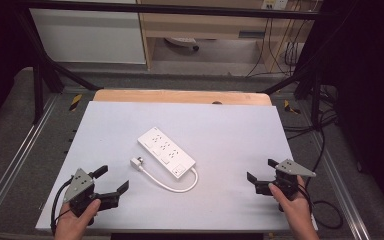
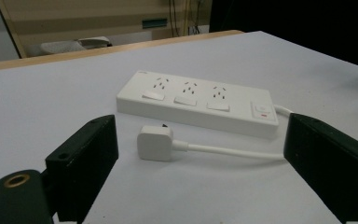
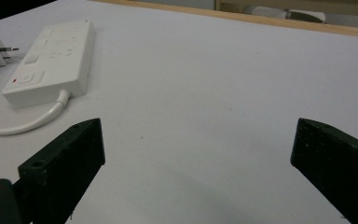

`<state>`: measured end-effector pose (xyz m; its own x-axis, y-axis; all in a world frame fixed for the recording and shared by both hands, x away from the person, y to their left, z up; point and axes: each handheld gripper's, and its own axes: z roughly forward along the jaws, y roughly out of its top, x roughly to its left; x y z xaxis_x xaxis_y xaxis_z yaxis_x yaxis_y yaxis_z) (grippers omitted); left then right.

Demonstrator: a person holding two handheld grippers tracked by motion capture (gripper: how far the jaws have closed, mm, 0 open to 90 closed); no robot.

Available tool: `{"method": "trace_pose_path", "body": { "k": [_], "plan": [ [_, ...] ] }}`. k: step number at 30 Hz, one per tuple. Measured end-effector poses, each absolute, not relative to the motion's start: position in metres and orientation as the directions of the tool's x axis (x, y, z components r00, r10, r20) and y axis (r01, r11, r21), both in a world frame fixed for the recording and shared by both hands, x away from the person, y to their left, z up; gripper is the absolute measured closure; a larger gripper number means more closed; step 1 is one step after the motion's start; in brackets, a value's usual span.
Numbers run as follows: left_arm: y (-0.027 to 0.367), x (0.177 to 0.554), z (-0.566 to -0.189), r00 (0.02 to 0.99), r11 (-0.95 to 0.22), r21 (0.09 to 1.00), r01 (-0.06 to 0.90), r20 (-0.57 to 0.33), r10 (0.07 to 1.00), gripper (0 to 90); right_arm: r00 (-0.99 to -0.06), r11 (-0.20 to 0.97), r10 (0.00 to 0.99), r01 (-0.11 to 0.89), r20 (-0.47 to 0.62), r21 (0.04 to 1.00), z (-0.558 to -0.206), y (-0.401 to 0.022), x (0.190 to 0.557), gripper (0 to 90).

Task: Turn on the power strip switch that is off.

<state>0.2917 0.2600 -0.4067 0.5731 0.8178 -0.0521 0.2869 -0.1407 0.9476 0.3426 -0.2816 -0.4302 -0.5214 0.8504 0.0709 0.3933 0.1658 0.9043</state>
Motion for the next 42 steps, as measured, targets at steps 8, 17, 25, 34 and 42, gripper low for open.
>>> {"method": "trace_pose_path", "body": {
  "k": [8,17,25,34,42],
  "plan": [
    [0.261,0.291,-0.404,0.574,-0.127,0.953,0.276,-0.058,0.817,8.6,-0.539,0.168,0.839,0.38,0.07,0.91,-0.429,-0.28,0.341,2.3],
    [0.263,0.29,-0.402,0.582,-0.114,0.956,0.27,-0.067,0.811,8.6,-0.569,0.172,0.82,0.34,0.056,0.925,-0.427,-0.278,0.338,1.9],
    [0.267,0.286,-0.394,0.613,-0.093,0.964,0.251,-0.083,0.786,8.6,-0.577,0.186,0.816,0.328,0.041,0.926,-0.427,-0.274,0.338,1.8],
    [0.266,0.284,-0.386,0.614,-0.101,0.963,0.25,-0.077,0.786,8.5,-0.579,0.193,0.814,0.323,0.033,0.927,-0.427,-0.273,0.338,1.8],
    [0.262,0.286,-0.383,0.613,-0.115,0.955,0.273,-0.08,0.786,8.3,-0.58,0.194,0.814,0.329,0.036,0.924,-0.427,-0.272,0.337,1.8]
  ]
}}
